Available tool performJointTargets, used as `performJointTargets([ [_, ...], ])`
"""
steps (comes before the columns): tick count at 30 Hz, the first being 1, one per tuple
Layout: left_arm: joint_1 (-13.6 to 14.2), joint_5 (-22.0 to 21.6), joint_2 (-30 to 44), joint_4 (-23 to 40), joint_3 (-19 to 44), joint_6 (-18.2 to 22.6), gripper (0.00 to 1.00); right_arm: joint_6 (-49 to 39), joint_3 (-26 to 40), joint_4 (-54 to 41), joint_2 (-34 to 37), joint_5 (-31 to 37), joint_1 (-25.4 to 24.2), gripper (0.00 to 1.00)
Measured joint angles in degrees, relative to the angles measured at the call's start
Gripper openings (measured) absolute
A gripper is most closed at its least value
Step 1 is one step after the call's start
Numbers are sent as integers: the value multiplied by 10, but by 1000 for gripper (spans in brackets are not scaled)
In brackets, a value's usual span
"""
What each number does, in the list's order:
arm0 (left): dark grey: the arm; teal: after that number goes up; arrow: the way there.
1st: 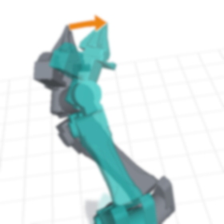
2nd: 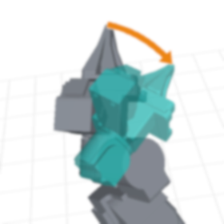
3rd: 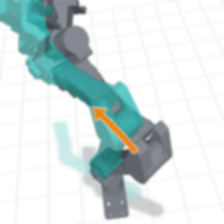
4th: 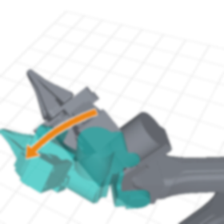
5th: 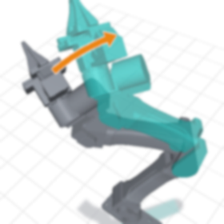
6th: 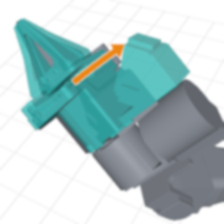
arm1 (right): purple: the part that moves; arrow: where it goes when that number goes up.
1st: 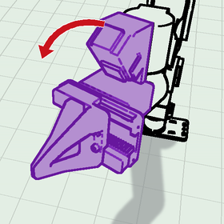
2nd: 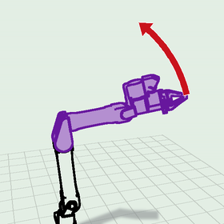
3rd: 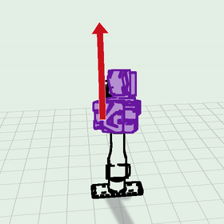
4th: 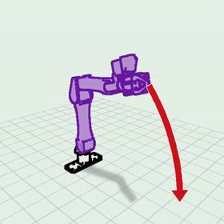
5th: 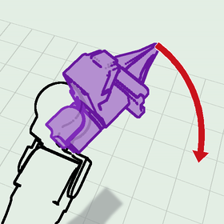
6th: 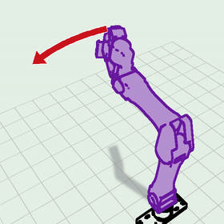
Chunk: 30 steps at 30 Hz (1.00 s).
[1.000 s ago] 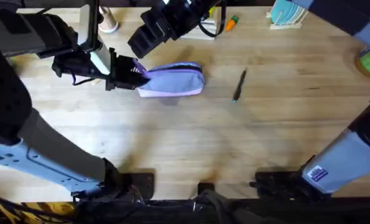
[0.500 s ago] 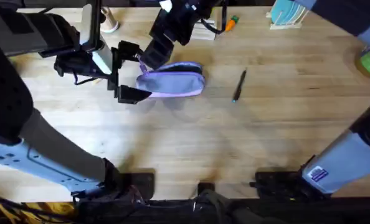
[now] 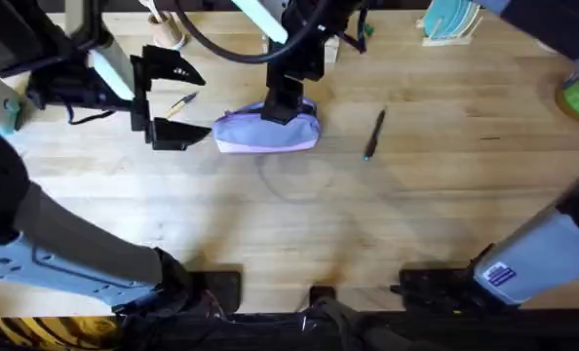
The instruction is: Unzip the bag, pick up the pens from the table one at a time and place them inside, then zip the bag closed.
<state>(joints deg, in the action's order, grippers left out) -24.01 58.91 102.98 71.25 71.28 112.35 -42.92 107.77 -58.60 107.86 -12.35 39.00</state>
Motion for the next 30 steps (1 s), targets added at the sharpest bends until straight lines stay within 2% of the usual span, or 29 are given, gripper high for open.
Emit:
performJointTargets([
  [3, -25, 0, -17, 20, 21, 0, 994, -25, 0, 2, -1, 17, 1, 994],
  [6, -35, 0, -24, 24, 26, 0, 994, -37, 0, 2, -1, 24, 2, 994],
  [27, -36, -2, -24, 25, 26, 0, 993, -45, 0, 12, -1, 32, 10, 993],
  [28, -36, -1, -24, 25, 26, 0, 993, -48, 0, 12, -1, 32, 10, 917],
  [30, -36, -2, -24, 25, 26, 0, 993, -47, 0, 12, -1, 32, 10, 643],
])
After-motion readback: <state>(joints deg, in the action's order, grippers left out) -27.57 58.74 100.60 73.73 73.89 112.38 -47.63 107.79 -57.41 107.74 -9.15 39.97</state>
